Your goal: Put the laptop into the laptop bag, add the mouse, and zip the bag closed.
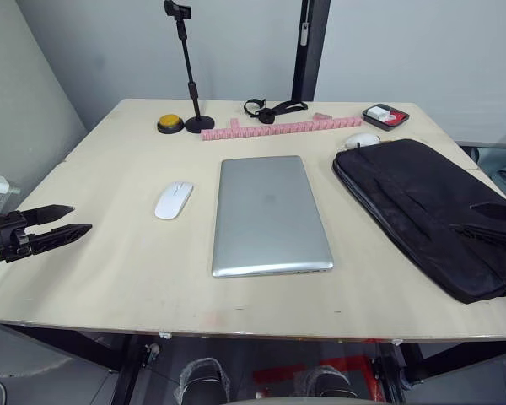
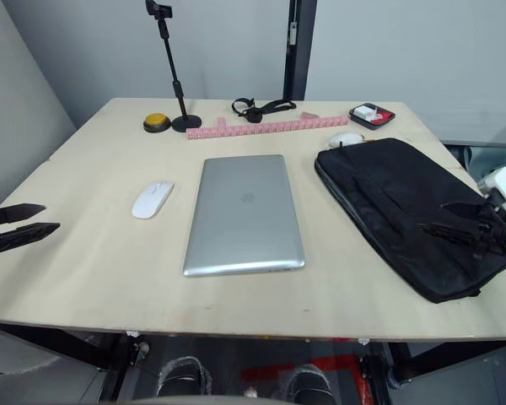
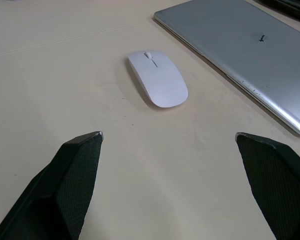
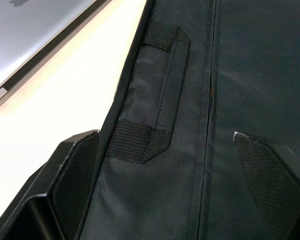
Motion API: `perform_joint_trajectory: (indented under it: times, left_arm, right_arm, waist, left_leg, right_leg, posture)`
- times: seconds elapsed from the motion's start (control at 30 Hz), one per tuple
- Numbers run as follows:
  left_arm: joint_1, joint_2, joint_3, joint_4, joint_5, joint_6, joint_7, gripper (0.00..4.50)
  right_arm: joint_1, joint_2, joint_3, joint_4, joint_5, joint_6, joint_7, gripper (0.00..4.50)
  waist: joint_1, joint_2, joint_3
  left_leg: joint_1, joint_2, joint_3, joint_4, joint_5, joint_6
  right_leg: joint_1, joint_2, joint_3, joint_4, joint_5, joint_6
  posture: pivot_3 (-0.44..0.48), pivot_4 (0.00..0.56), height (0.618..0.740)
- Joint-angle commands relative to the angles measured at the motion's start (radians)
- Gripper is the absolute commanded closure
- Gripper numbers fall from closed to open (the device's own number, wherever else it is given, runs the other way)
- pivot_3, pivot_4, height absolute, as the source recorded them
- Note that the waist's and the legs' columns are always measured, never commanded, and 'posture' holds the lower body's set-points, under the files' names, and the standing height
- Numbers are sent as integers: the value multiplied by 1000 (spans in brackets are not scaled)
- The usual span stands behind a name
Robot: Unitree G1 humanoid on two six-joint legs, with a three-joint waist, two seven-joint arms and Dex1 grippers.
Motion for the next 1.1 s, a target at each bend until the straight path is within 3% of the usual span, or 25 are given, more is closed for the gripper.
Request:
perform_joint_trajectory:
  times: [0.03,0.5,0.6,0.77,0.9,1.1]
  left_arm:
    - [-31,6,-1,8,-2,0,-10,51]
    - [-100,-15,-53,-33,-48,112,-37,51]
    - [-150,-47,-83,-63,-79,206,-10,51]
    - [-241,-77,-189,-92,-137,503,29,51]
    - [-365,-133,-276,-63,-139,653,80,0]
    - [-551,-291,-300,53,-142,811,205,0]
  right_arm:
    - [-7,-13,-48,-4,9,-7,-9,0]
    - [-7,14,-46,-44,27,0,-39,0]
    - [-14,32,-33,-74,36,10,-49,0]
    - [-33,65,-5,-135,66,33,-63,0]
    - [-74,99,33,-201,101,77,-78,1199]
    - [-159,158,137,-266,99,110,-130,3283]
  waist:
    - [0,0,0]
    - [1,0,0]
    - [3,0,0]
    - [5,1,0]
    - [6,1,0]
    - [6,1,-1]
  left_leg:
    - [0,0,0,0,0,0]
    - [0,0,0,0,0,0]
    - [0,0,0,0,0,0]
    - [0,0,0,0,0,0]
    - [0,-1,0,1,0,0]
    - [0,-1,0,2,1,0]
  right_leg:
    - [0,0,0,0,0,0]
    - [0,0,0,0,0,0]
    - [0,0,0,1,0,0]
    - [0,0,0,2,0,0]
    - [0,-1,0,2,0,0]
    - [1,-1,0,3,0,-1]
  posture:
    - [0,150,733]
    - [0,150,733]
    - [0,150,733]
    - [0,150,733]
    - [0,150,733]
    - [0,150,733]
